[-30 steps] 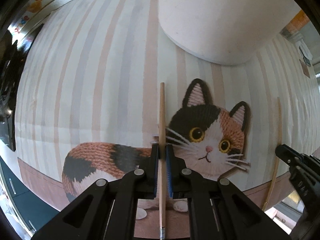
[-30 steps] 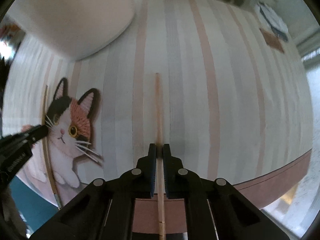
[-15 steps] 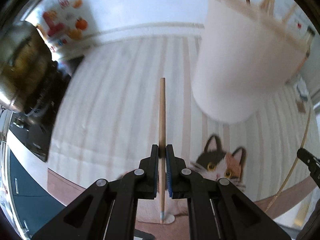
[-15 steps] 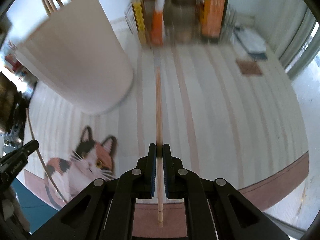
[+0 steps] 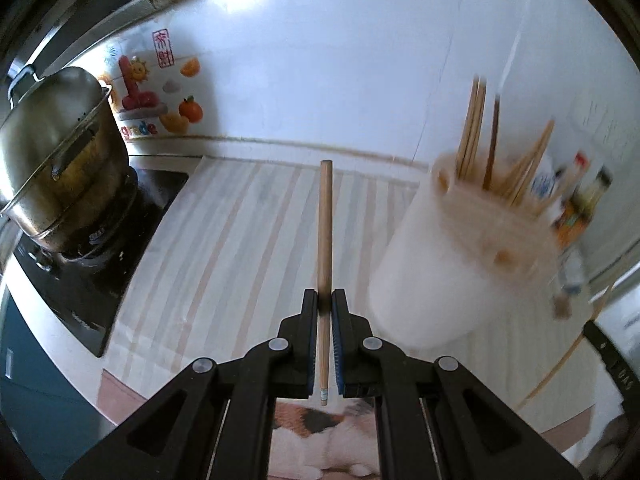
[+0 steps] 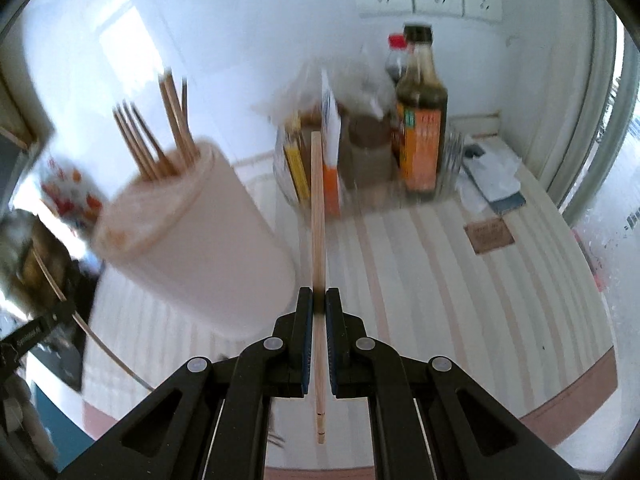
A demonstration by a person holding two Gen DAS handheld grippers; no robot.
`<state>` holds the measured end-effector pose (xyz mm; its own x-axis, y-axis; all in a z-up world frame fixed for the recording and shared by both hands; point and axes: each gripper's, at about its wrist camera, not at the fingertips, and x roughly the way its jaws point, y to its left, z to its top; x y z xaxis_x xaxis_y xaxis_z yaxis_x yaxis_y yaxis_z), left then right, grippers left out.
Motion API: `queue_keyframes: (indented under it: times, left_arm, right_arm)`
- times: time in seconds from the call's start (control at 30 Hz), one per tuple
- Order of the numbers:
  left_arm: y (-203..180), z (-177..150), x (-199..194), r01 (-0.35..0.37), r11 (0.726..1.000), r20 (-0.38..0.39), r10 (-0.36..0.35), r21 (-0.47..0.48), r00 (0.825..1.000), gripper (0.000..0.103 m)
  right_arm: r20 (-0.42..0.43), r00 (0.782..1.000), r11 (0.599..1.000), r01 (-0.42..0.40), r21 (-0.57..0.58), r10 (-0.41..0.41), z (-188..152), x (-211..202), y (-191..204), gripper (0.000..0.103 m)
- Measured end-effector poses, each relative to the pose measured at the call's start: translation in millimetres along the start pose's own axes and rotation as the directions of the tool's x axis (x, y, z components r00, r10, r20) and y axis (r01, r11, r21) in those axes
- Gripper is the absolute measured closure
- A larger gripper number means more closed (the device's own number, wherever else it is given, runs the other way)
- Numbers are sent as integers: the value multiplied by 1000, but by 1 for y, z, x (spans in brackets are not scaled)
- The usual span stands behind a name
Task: Organize utensils
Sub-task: 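Carry both chopsticks up and lower them into the cream holder, then open both tools to release the chopsticks in the holder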
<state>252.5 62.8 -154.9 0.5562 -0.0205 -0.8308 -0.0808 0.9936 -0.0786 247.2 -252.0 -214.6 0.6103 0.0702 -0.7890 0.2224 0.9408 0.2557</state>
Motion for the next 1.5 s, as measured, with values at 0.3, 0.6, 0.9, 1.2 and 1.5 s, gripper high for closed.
queue_keyframes:
  times: [0.3,0.6,0.9,1.2,1.5]
  left_arm:
    - [8,54,-87,121,989,189,-104,-82,976,99]
    - [6,113,-136,220,970,312,-177,-105,933,99]
    - [-39,146,-100,282,958,307,-252,-57,918,99]
    - [-76,155,-25,243,970,184,-240,7,953,99]
    - [-71,145,-34,223,975,119,-223,16,968,54]
  right_arm:
    - [158,976,982,-164,92,149,60,-59,16,96]
    - [287,928,956,-277,100,239,127,-89,41,96]
    - [343,920,967,-236,97,190,167,-55,67,96]
    - [297,946,986,-153,62,128,168,-7,86,96]
    - [143,975,984,-174,30,168,158,8,84,90]
